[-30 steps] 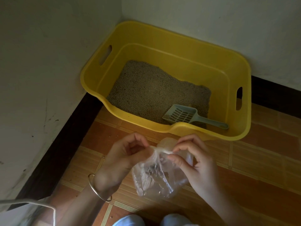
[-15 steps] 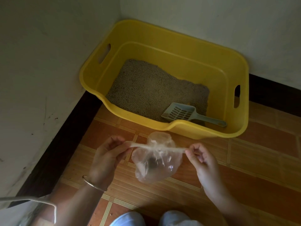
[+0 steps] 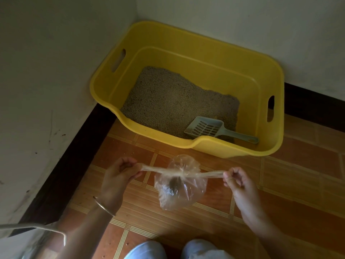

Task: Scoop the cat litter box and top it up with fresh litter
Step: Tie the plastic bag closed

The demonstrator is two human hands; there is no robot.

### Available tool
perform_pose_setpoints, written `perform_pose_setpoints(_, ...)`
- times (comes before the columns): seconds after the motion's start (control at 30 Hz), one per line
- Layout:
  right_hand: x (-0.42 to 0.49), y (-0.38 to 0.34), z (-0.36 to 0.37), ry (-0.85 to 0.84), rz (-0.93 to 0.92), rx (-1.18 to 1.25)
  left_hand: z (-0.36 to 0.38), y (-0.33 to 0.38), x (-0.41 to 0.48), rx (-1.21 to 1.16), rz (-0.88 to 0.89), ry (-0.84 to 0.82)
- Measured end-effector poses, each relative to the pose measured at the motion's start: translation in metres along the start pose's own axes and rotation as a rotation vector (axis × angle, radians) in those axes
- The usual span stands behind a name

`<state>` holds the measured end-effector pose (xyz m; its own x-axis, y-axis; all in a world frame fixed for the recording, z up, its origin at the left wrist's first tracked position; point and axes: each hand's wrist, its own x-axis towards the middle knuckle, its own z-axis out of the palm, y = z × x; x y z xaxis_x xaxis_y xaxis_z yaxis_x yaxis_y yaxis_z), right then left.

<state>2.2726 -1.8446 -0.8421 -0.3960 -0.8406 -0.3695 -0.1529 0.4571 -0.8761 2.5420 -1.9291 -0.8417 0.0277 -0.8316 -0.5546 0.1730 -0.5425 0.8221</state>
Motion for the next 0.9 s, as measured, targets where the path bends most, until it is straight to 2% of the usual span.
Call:
perform_pose_setpoints(0.3,-0.029,-0.065,0.027,-0.237,-0.151,0.238,0.034,0.030,-0.040,0.160,0.192,-0.209)
perform_pose_setpoints(0.53,-0.029,-0.079,0.039,-0.277,-0.204,0.157,0.049,0.026,-0.055,0.165,0.251,-0.312)
perform_pose_setpoints(0.73,-0.029,-0.078,0.045,-0.298,-0.191,-0.013,0.054,0.021,-0.056,0.152,0.260,-0.333)
perform_pose_setpoints(0.9,-0.029,-0.077,0.048,-0.295,-0.180,-0.031,0.056,0.014,-0.056,0.166,0.266,-0.332)
